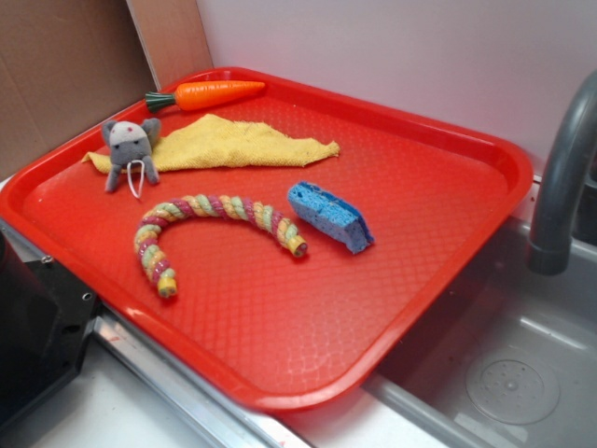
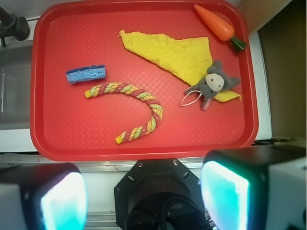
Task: Grab the gray animal.
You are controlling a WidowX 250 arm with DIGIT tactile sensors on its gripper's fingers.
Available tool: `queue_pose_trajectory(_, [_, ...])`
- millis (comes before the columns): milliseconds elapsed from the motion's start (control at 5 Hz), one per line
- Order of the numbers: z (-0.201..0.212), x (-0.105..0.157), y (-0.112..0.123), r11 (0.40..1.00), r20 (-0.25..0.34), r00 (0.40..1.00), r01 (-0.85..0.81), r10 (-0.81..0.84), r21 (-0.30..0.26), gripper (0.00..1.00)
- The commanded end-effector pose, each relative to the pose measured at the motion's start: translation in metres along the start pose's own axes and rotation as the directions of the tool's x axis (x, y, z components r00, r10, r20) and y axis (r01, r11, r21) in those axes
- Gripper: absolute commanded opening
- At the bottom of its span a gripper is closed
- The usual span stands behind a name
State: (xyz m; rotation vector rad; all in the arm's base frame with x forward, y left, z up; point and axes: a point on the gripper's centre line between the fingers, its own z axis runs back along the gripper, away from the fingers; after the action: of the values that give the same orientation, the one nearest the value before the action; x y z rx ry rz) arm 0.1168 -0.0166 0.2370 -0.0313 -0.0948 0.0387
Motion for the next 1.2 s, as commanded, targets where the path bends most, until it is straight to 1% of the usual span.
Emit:
queue_pose_trajectory(0, [0.000, 0.000, 0.000, 1.000, 0.000, 1.000, 0.000, 0.000, 0.000, 1.00])
queue_pose_trajectory(200, [-0.008, 0.009, 0.010, 0.971, 0.042, 0.970, -0.236, 0.238, -0.039, 1.00])
queue_pose_trajectory(400, [-0.020, 0.011, 0.021, 0.887, 0.115, 0.879, -0.458, 0.463, -0.064, 1.00])
queue_pose_trajectory(600, [-0.036, 0.016, 0.038, 0.789, 0.181, 0.770, -0.609, 0.612, -0.080, 1.00])
queue_pose_trajectory(800, [-0.056, 0.027, 0.059, 0.749, 0.198, 0.726, -0.658, 0.659, -0.081, 1.00])
queue_pose_trajectory(1000, [-0.082, 0.041, 0.082, 0.699, 0.247, 0.669, -0.714, 0.701, -0.049, 1.00])
